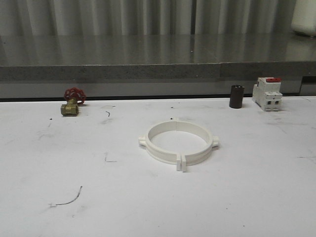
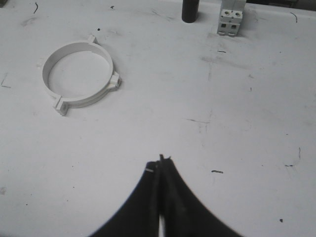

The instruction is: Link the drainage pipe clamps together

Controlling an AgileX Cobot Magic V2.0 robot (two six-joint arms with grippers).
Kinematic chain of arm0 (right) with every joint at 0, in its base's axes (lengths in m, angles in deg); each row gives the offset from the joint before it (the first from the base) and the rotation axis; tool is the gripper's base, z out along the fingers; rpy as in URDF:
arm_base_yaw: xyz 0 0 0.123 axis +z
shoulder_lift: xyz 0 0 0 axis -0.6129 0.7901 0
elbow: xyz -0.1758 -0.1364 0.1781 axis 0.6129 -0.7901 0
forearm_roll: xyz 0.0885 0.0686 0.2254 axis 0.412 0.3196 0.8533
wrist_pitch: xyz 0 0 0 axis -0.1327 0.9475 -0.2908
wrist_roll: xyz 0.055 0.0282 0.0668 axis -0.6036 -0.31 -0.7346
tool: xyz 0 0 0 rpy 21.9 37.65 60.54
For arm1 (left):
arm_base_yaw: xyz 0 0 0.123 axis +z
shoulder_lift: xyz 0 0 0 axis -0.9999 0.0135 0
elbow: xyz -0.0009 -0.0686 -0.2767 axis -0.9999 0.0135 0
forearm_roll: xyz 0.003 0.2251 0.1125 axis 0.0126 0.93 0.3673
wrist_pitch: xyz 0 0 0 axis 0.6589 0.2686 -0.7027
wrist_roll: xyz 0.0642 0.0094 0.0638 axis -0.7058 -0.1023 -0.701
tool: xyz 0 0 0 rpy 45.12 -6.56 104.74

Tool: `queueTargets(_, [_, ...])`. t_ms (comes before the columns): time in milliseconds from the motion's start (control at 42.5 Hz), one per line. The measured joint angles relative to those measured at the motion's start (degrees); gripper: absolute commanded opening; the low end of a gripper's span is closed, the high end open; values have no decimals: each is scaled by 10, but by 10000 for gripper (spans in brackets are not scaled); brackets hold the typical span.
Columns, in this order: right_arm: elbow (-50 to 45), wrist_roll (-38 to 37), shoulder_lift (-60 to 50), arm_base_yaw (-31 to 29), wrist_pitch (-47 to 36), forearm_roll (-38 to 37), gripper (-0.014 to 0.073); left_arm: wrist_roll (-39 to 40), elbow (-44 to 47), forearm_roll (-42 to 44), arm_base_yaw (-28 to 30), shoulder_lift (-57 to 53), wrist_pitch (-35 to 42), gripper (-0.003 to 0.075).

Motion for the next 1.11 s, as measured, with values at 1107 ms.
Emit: queueTargets(1107, [0, 1, -1, 0, 0, -1, -116, 0, 400, 7, 256, -440, 339, -20])
